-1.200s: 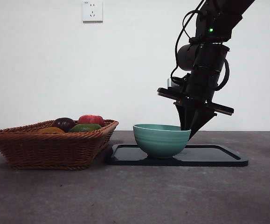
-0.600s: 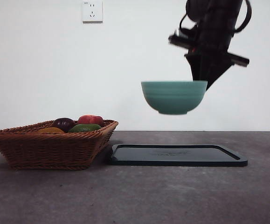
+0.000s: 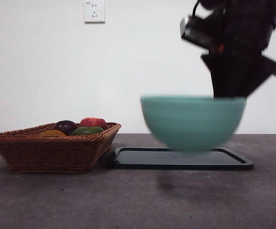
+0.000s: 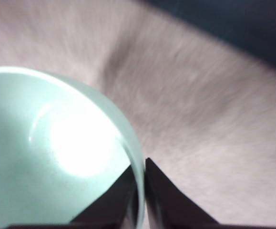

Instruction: Pick up the wifruite, put it on the bowl, pick up the plate, put it on desk

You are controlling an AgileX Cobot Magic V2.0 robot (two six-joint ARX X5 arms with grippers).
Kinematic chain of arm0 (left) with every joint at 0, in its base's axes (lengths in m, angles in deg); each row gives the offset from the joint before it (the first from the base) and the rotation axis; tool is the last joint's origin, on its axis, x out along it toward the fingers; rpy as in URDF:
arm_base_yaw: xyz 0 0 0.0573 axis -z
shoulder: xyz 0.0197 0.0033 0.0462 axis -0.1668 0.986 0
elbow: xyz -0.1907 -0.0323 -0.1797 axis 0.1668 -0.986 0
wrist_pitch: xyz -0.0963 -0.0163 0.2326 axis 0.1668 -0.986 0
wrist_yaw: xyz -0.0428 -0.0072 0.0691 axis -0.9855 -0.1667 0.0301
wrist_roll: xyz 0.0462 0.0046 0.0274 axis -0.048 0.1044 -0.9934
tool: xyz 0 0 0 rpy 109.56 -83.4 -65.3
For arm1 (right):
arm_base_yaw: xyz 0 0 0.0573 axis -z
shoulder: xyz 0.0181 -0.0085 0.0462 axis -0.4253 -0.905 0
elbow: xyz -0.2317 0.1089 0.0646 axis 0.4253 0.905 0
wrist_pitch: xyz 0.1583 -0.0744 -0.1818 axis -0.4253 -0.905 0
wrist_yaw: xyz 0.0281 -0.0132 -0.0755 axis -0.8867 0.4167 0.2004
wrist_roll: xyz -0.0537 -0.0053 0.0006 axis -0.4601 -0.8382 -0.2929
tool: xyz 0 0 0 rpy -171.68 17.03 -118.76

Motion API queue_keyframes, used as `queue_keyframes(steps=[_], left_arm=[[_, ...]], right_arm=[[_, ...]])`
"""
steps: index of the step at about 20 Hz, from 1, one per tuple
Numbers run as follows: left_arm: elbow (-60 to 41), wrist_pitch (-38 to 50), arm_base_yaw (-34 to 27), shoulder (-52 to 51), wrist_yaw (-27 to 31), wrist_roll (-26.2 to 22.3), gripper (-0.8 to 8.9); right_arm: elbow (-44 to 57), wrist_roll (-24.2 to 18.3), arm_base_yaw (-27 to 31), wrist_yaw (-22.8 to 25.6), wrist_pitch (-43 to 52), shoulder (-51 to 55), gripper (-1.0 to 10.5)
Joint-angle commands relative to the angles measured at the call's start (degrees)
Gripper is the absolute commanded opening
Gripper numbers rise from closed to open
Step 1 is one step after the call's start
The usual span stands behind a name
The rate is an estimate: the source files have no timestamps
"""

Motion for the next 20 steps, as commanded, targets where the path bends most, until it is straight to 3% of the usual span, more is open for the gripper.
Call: queue_keyframes(steps=[1,6,17,20], left_arm=[[0.83,0.68,0.46,0.26,-0.17,-0.17,5.94],[0.83,0.66,0.46,0.26,-0.17,0.20,5.94],[0.83,0.57,0.46,0.26,-0.17,0.20,5.94],[0.83,0.55,0.46,0.26,-0.17,0.20,5.94]], right_arm=[[3.34,3.87,-2.05,0.13,5.51,-0.70,0.1],[9.97,7.10,-3.30,0.11,12.79,-0.76,0.1],[13.31,9.40,-3.30,0.11,14.93,-0.85,0.2],[13.31,9.60,-3.30,0.28,15.37,-0.85,2.4]])
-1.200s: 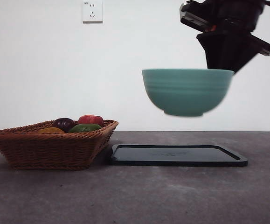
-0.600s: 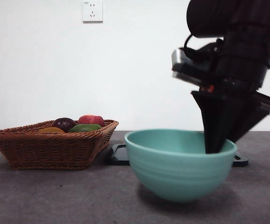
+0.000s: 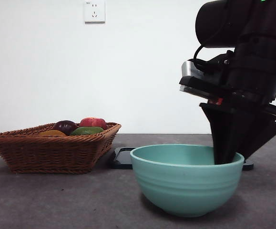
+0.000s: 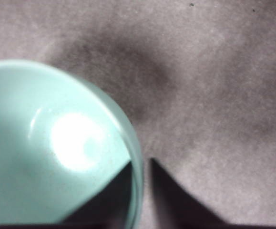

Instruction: Pick up the wifruite, put it on the bowl, pick up the plate, put it on desk

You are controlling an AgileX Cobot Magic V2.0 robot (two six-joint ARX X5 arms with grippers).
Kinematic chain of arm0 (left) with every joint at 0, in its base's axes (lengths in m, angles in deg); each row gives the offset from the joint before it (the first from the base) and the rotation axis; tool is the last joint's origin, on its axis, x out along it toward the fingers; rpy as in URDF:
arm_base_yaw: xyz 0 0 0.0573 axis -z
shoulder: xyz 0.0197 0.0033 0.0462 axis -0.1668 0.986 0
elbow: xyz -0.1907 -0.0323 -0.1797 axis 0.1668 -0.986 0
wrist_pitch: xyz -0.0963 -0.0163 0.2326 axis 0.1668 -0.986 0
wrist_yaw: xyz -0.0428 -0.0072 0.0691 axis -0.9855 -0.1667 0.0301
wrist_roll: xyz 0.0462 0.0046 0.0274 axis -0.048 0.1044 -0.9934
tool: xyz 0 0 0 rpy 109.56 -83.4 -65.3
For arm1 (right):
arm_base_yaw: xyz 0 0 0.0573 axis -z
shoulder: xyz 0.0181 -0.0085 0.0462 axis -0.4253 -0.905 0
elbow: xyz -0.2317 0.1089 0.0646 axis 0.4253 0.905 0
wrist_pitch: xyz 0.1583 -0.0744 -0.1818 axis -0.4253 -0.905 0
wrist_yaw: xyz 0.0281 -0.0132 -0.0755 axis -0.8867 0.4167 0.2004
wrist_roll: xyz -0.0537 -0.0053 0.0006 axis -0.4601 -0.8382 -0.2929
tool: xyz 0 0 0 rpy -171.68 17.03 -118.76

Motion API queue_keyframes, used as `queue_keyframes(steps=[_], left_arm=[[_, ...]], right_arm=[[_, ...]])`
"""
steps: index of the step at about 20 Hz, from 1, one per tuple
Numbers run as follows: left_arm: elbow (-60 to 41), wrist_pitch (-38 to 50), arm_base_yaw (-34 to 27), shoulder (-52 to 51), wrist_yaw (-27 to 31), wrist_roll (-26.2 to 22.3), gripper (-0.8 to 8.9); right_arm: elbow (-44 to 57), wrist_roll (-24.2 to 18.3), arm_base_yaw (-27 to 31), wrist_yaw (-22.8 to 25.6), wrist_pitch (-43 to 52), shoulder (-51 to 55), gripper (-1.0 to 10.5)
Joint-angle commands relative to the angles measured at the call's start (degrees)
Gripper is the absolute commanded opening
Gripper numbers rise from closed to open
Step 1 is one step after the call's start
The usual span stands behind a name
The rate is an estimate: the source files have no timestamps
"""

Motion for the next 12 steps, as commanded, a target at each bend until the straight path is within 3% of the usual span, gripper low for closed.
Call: queue_keyframes(steps=[1,4,9,12], left_arm=[[0.83,0.48,0.46,0.26,-0.17,-0.04,5.94],[0.83,0.44,0.46,0.26,-0.17,-0.04,5.94],[0.83,0.48,0.46,0.26,-0.15,-0.07,5.94],[0.83,0.50,0.46,0.26,-0.17,-0.07,5.94]], right_arm=[[-0.42,1.01,-0.46,0.44,1.14,-0.74,3.3],[-1.84,0.96,0.28,0.33,0.13,0.68,5.1],[-6.45,-0.66,0.24,1.40,-9.66,12.57,6.1],[-9.33,-2.71,0.11,1.25,-17.31,24.37,6.1]])
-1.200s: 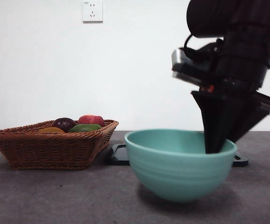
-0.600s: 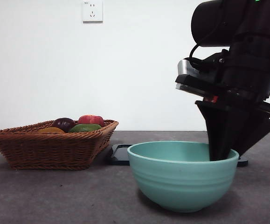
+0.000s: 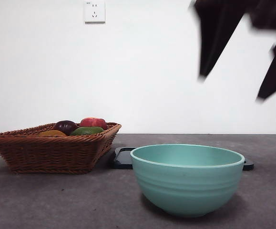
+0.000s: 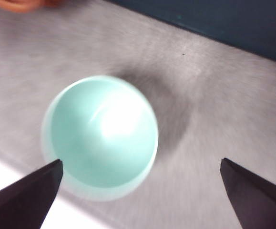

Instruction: Pick up the wifruite, put it on the bowl, pick up the plate, put it on desk

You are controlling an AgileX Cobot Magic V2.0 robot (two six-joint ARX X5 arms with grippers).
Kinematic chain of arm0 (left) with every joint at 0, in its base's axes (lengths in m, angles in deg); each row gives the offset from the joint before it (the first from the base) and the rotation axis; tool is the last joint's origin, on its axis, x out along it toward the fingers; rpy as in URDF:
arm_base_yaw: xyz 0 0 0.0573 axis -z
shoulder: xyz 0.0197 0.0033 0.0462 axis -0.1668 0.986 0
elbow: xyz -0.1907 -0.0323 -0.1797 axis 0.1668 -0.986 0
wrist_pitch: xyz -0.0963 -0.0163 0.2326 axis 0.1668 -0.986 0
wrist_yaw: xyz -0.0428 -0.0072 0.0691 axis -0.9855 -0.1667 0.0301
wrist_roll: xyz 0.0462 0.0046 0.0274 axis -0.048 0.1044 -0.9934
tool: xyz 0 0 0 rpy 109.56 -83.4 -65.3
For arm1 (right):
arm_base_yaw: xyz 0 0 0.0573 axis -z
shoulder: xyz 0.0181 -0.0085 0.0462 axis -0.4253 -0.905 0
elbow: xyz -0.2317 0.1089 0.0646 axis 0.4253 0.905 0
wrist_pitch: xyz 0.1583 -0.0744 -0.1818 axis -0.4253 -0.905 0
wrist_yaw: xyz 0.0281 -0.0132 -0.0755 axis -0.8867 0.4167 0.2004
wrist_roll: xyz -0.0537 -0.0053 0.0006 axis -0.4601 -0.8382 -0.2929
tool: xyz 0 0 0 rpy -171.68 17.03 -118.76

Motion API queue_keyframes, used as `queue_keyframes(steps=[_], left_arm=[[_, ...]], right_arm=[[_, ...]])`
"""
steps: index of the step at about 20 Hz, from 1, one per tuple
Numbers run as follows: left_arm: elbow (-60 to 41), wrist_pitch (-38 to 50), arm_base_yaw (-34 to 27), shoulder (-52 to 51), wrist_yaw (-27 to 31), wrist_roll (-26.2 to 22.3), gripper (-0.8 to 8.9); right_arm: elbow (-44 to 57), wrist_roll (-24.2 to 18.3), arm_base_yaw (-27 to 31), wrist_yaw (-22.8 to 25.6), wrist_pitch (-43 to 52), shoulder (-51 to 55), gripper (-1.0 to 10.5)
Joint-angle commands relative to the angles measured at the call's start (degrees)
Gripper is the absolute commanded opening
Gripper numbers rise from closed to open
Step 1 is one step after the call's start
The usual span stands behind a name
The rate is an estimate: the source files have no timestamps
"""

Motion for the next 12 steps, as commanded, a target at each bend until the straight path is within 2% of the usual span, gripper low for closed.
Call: queue_keyframes(steps=[1,3,7,12], left_arm=[[0.83,0.52,0.46,0.26,-0.15,-0.07,5.94],[0.83,0.52,0.46,0.26,-0.15,-0.07,5.94],[0.83,0.72,0.46,0.26,-0.15,-0.17,5.94],[0.83,0.76,0.46,0.26,-0.15,-0.20,5.90]], right_arm=[[-3.06,-2.89,-0.52,0.09,-5.01,8.79,6.1],[-5.33,-3.76,-0.50,0.13,-8.22,16.61,6.1],[-7.52,-3.37,-0.50,1.88,-8.50,29.27,5.9],[-7.54,-3.21,-0.50,2.08,-8.57,36.92,5.7]])
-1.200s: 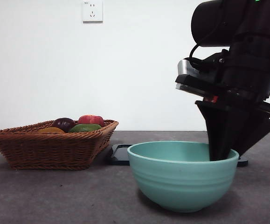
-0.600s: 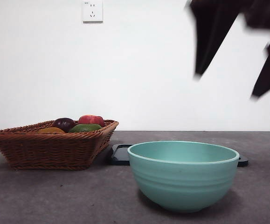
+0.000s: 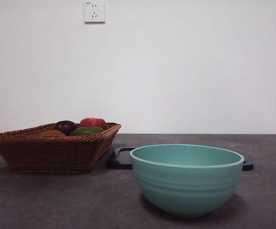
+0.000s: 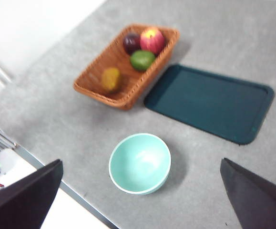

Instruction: Pick up the wifruite, put it on the bowl, pick up the plate, put it on desk

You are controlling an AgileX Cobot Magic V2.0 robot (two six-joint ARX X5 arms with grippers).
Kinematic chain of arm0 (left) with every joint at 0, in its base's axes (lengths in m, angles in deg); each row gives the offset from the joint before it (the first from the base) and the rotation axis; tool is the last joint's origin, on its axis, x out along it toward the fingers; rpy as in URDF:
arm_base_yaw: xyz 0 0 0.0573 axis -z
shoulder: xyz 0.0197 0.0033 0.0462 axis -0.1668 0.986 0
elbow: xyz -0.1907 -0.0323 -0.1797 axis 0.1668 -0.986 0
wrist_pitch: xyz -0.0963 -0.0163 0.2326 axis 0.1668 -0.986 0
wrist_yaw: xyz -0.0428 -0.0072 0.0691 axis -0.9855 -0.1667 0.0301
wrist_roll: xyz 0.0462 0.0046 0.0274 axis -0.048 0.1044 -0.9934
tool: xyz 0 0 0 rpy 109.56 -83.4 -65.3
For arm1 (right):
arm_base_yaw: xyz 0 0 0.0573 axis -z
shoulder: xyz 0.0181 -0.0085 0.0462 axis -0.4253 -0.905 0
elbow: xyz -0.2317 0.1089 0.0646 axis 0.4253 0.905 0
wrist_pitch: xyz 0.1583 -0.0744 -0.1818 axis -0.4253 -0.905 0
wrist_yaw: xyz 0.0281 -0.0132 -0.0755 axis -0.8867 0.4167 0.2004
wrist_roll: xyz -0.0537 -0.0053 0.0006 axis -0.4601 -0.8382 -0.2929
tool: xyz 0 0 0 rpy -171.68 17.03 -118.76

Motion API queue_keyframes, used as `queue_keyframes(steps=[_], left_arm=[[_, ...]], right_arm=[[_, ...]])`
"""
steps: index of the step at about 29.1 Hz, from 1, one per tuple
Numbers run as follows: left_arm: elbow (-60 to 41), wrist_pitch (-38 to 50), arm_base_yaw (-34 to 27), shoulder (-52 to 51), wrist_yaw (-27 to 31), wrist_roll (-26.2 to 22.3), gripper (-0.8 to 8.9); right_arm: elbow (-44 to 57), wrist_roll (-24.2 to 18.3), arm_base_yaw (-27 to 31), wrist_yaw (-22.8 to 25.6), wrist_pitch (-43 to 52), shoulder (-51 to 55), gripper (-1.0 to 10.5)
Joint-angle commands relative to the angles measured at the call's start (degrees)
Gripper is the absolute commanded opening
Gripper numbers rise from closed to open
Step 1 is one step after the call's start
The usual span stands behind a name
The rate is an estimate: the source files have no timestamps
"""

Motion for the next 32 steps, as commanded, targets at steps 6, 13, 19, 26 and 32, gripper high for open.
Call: queue_keyframes(steps=[6,13,19,26,32], left_arm=[[0.83,0.63,0.46,0.26,-0.15,-0.07,0.27],[0.83,0.63,0.46,0.26,-0.15,-0.07,0.27],[0.83,0.63,0.46,0.26,-0.15,-0.07,0.27],[0.72,0.59,-2.49,0.13,-0.11,-0.07,0.27],[-8.59,15.21,-14.88,-4.04,0.59,0.94,0.27]], right_arm=[[-0.63,-0.22,-0.44,-0.24,1.01,0.81,0.3],[-0.63,-0.28,-0.44,-0.15,0.96,0.81,0.3],[-0.63,-0.28,-0.44,-0.15,0.96,0.81,0.3],[-0.63,-0.28,-0.44,-0.15,0.96,0.81,0.3],[-0.63,-0.28,-0.44,-0.15,0.96,0.81,0.3]])
